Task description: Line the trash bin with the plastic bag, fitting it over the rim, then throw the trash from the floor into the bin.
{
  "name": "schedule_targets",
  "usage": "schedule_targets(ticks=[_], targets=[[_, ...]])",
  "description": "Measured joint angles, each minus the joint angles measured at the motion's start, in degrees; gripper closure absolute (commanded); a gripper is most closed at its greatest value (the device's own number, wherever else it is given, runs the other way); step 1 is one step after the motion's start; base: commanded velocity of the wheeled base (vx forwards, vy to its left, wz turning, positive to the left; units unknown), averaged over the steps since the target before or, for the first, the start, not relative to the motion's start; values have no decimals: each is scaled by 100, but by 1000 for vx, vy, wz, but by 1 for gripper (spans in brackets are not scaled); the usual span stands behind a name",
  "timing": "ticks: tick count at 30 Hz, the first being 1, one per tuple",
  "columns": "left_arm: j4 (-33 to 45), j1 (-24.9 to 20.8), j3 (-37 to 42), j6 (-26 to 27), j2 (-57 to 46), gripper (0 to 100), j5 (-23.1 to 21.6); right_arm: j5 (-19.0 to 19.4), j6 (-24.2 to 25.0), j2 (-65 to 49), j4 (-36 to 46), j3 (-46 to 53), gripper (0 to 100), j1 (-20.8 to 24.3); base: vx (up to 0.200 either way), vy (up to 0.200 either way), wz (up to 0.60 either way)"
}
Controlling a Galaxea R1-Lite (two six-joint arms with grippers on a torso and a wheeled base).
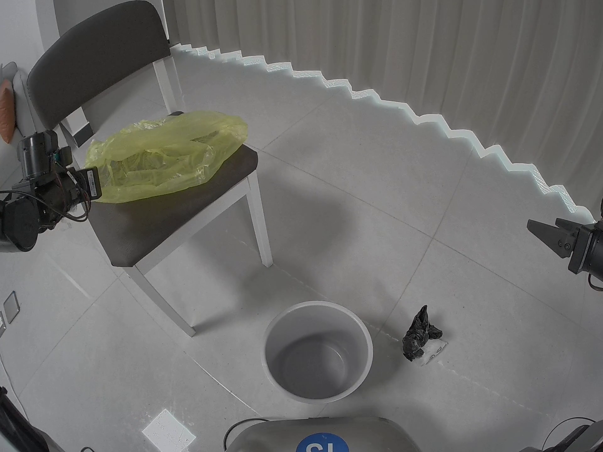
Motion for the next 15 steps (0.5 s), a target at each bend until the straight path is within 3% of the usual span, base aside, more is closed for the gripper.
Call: schedule_targets(ticks=[15], targets=[[152,-1096,-33,383,-1243,100,-4,24,6,-91,-51,85,0,150,0,0,0]])
